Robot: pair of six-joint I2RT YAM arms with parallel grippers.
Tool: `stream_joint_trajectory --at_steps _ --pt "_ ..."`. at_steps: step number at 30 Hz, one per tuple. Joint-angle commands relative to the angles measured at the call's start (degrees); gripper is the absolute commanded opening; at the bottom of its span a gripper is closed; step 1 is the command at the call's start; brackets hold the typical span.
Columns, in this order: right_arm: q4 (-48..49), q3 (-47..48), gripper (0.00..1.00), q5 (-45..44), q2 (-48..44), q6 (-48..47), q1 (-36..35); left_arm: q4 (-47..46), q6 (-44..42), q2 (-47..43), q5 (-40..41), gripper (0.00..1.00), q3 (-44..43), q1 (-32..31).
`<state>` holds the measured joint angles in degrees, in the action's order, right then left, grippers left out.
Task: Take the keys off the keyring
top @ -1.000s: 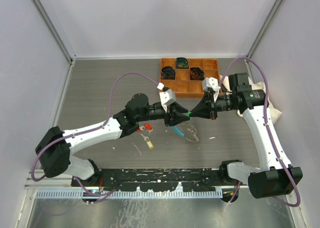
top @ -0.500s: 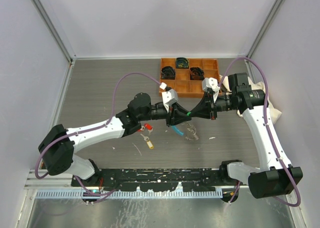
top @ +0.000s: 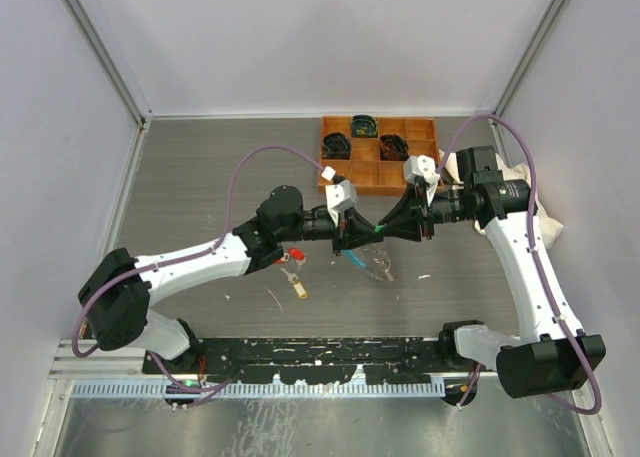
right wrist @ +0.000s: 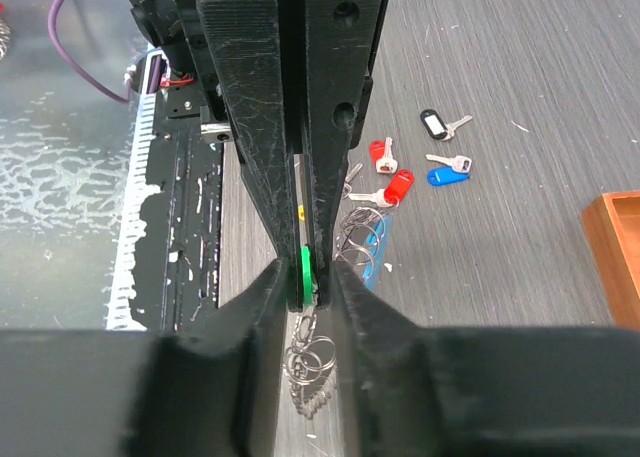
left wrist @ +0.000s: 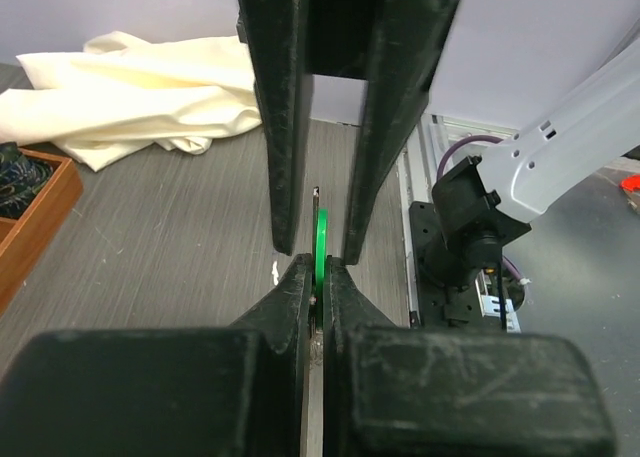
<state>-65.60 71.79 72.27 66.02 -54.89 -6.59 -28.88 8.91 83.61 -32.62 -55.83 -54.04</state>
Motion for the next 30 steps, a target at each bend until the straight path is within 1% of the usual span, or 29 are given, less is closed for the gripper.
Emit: stream_joint_trajectory --at_steps 1,3,4,6,8,13,15,18,20,22,24,30 --pt "1.26 2.24 0.38 2.42 -1.32 0.69 -0.13 -2.90 -0.64 -2.53 -0.47 0.00 -1.14 1.00" --pt "1.24 2.60 0.51 3.32 -1.48 0.91 1.04 -3.31 -0.56 -3.67 -1.37 0.00 -0.26 1.75" --pt "1.18 2.60 0.56 3.70 -1.57 0.88 1.80 -3.36 -0.58 -4.09 -1.96 0.00 0.14 2.19" --pt "1.30 2.33 0.62 4.41 -2.02 0.68 3.30 -3.78 -0.46 -5.17 -3.24 0.00 1.02 3.07" --pt "2.11 1.21 0.63 4.75 -2.72 0.42 4.33 -3.94 -0.18 -6.07 -4.27 0.00 1.41 3.77" --pt "6.92 -3.74 0.63 6.79 -4.31 -0.19 4.92 -4.70 1.01 -6.92 -5.72 0.00 1.52 4.18" --pt "7.92 -6.09 0.62 9.25 -4.41 -4.34 4.92 -6.51 2.54 -6.84 -5.81 0.00 1.58 4.20" --pt "6.35 -8.85 0.55 12.45 -3.14 -14.83 4.89 -8.37 4.83 -6.48 -5.63 0.00 1.12 4.20" --pt "6.61 -10.15 0.51 14.21 -2.19 -17.74 4.84 -9.07 6.18 -6.34 -5.63 0.00 0.75 4.21" --pt "5.71 -10.40 0.51 14.09 -1.50 -20.46 4.77 -9.83 7.14 -6.30 -5.61 0.00 0.59 4.21" --pt "6.03 -10.27 0.51 12.79 -1.27 -20.57 4.52 -10.29 7.74 -6.23 -5.40 0.00 0.59 4.15" --pt "12.34 -9.97 0.47 9.79 -0.54 -12.51 2.63 -11.93 9.53 -5.37 -5.72 0.00 0.33 4.08"
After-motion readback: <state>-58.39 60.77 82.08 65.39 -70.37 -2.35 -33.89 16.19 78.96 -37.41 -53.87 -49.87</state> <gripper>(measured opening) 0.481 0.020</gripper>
